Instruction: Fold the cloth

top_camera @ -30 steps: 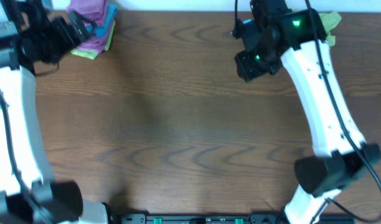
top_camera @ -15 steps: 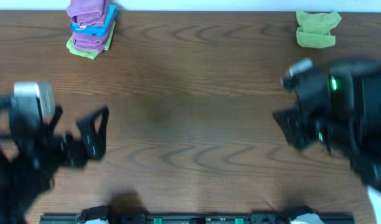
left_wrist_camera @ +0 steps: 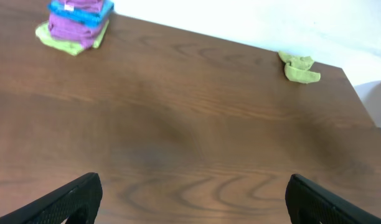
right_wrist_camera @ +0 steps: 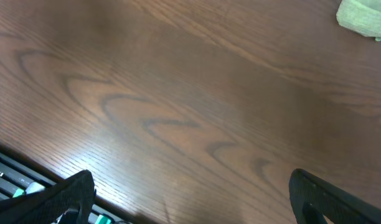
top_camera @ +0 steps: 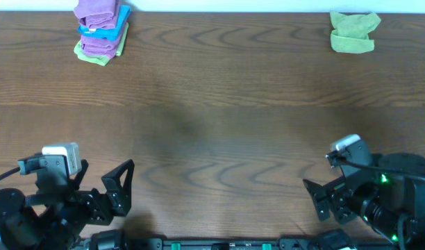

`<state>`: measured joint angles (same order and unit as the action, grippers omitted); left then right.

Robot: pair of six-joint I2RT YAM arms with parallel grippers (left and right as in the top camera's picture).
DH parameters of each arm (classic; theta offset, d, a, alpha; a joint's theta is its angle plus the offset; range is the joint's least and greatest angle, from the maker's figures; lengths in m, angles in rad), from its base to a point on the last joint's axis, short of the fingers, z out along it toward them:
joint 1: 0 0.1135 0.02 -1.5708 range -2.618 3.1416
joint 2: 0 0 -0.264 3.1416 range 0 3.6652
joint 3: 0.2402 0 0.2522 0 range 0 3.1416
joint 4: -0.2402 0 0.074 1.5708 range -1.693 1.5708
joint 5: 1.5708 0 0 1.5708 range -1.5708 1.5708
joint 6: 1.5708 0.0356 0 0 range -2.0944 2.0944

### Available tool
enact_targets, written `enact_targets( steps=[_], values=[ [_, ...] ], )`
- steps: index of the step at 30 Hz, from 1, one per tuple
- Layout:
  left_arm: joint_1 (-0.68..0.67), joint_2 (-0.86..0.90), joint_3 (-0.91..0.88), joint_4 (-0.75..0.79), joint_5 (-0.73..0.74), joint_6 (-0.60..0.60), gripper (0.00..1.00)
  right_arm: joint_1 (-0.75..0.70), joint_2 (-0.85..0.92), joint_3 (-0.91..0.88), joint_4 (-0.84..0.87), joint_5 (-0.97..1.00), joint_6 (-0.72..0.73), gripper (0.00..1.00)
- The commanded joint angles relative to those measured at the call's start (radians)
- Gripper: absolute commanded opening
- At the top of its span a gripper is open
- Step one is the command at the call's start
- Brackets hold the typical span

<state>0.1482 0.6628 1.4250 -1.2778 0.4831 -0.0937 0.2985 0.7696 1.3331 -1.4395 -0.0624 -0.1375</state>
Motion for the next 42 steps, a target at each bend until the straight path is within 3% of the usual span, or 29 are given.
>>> enact_targets(
  steps=[1,9,13,17,20,23,31,42],
  values=[
    [-0.004,-0.002,-0.005,-0.011,0.006,-0.048,0.95,0.006,0.001,-0.006,-0.002,0.006,0.005,0.99],
    [-0.004,-0.002,-0.005,-0.013,-0.007,-0.043,0.95,0.006,0.001,-0.006,-0.002,0.006,0.005,0.99],
    [-0.006,-0.002,-0.005,-0.029,-0.155,-0.01,0.95,0.006,0.001,-0.006,-0.002,0.006,0.005,0.99],
    [-0.033,-0.021,-0.061,0.003,-0.173,0.177,0.95,0.006,0.001,-0.006,-0.002,0.006,0.005,0.99],
    [-0.067,-0.09,-0.184,0.102,-0.174,0.324,0.95,0.006,0.001,-0.006,-0.002,0.006,0.005,0.99],
    [-0.09,-0.19,-0.357,0.238,-0.176,0.38,0.95,0.006,0.001,-0.006,-0.002,0.006,0.005,0.99],
    [-0.098,-0.468,-0.829,0.547,-0.144,0.378,0.95,0.006,0.001,-0.006,-0.002,0.006,0.005,0.99],
    [-0.098,-0.653,-1.126,0.693,-0.143,0.375,0.95,0.006,0.001,-0.006,-0.002,0.006,0.005,0.99]
  ],
)
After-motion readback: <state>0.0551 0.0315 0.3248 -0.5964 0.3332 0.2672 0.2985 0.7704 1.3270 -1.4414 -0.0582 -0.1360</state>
